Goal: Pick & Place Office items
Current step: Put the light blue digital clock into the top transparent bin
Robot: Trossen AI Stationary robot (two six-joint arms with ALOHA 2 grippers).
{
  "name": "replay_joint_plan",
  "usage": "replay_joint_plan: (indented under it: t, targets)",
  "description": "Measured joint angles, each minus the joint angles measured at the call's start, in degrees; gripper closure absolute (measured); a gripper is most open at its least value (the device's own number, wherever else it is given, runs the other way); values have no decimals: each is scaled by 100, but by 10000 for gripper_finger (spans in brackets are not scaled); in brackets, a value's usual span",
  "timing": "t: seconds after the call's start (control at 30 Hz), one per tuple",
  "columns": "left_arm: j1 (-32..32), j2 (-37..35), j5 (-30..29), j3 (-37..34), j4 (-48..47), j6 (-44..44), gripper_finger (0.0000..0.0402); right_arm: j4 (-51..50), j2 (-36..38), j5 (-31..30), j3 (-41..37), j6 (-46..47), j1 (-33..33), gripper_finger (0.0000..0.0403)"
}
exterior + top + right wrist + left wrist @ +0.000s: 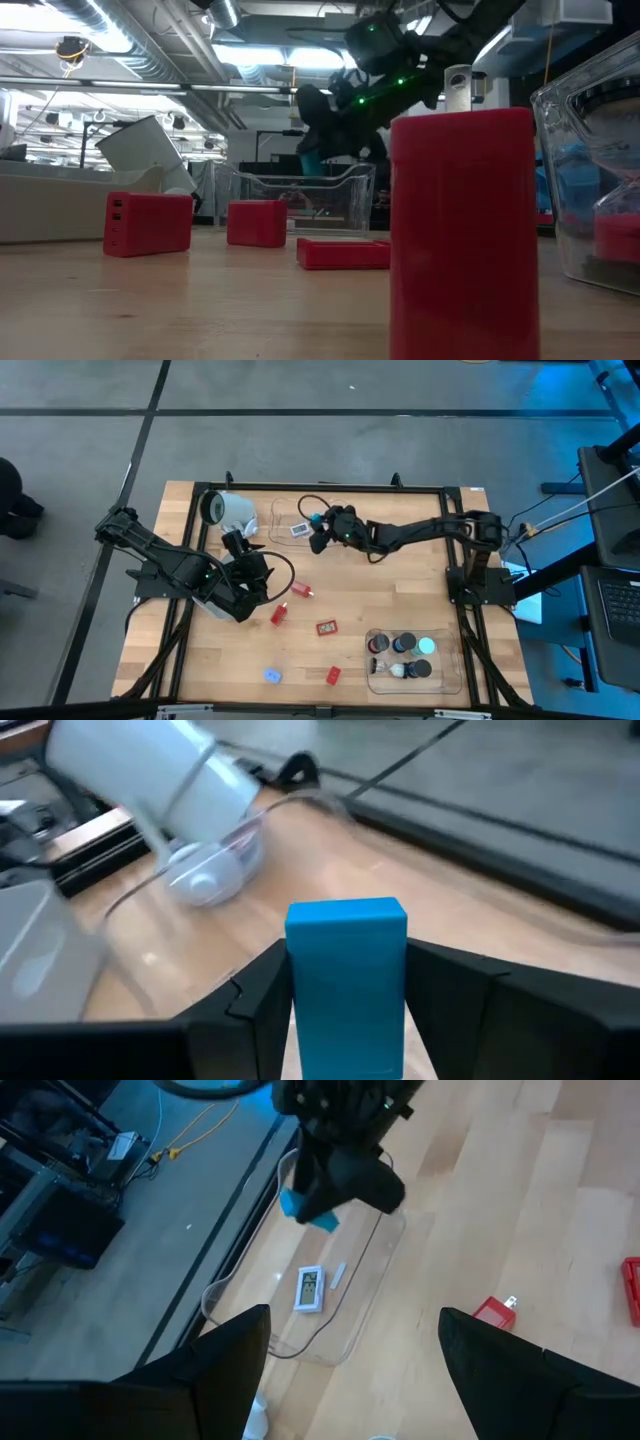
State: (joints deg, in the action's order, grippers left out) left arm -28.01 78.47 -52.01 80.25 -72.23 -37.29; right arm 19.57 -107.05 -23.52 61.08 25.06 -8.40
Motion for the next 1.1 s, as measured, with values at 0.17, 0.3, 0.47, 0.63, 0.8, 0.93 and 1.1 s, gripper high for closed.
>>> replay_joint_plan:
  t: [0.17, 0.3, 0.47, 0.63, 0.8, 0.93, 1.1]
  targets:
    - [-1, -2, -103, 0, 0, 48, 114, -24, -168, 117, 0, -3, 2, 241]
    - [0, -2, -107, 0, 0, 54, 114, 72, -297, 81, 19, 3, -5, 241]
    - [0, -1, -106, 0, 0, 56, 114, 61, -330, -10, 22, -49, -4, 241]
    - [0, -2, -107, 0, 0, 165, 114, 65, -361, 159, 90, -445, 8, 240]
    - [4, 0, -107, 0, 0, 212, 114, 14, -388, 533, 562, -1118, 30, 239]
    - [3, -1, -107, 0, -2, 291, 114, -43, -378, 622, 909, -1858, 4, 238]
    - [4, -2, -107, 0, 0, 358, 114, -94, -650, 835, 1164, -2125, -198, 237]
